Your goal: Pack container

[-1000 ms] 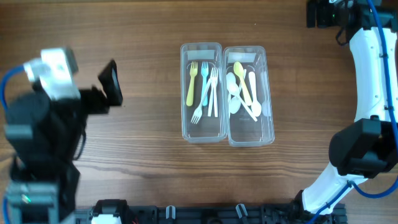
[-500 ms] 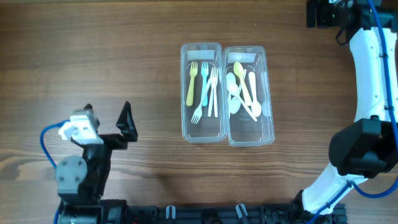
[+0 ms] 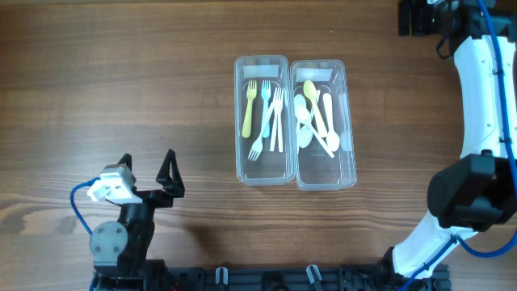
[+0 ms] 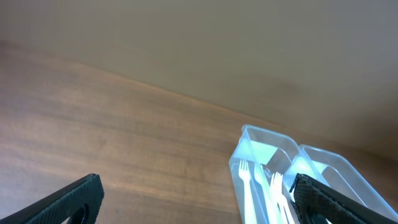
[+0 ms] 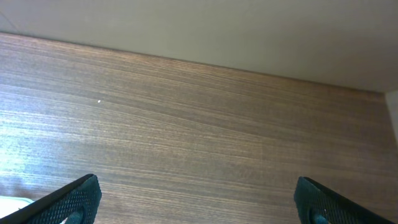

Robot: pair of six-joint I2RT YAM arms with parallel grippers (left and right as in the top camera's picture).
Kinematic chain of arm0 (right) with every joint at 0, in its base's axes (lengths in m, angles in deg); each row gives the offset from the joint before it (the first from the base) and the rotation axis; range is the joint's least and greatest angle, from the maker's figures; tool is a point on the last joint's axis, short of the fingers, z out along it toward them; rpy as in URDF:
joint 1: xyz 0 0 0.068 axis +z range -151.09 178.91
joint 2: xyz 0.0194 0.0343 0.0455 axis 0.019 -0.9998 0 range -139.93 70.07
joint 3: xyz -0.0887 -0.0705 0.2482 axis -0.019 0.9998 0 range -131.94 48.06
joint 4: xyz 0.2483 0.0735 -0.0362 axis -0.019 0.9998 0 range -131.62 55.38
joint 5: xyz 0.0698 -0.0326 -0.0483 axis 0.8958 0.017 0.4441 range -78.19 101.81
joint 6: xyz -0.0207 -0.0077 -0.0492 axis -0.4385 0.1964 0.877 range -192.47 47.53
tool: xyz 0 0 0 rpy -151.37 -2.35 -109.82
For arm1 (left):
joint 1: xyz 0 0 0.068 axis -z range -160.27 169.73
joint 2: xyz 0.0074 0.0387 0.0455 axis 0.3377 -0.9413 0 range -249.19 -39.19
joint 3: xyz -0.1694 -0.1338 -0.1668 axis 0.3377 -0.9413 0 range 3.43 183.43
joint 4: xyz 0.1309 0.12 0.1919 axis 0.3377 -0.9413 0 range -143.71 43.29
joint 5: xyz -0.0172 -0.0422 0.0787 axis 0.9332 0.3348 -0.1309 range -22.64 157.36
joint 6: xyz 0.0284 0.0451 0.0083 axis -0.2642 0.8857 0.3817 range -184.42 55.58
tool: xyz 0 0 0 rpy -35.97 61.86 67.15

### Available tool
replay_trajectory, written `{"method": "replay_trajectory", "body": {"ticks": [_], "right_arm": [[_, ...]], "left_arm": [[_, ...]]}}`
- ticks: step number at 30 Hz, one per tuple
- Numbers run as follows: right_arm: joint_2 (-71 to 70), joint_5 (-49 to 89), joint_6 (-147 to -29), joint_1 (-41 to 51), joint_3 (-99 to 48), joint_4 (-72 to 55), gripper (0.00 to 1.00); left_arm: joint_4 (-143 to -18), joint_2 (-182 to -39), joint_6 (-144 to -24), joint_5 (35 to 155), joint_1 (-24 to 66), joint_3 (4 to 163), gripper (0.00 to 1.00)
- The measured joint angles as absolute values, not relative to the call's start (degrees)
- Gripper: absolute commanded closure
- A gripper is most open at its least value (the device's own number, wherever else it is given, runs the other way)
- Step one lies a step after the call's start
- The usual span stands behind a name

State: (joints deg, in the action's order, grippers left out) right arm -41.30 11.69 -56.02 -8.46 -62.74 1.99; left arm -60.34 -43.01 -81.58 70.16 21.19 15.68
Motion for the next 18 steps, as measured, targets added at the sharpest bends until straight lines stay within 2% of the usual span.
{"method": "replay_trajectory", "body": {"ticks": [18], "right_arm": [[-41.30,11.69,-56.02,-8.46,-62.76,1.99,0.00]], "left_arm": [[-60.32,-40.01,-83.66,70.16,21.19,9.47,0.00]]}}
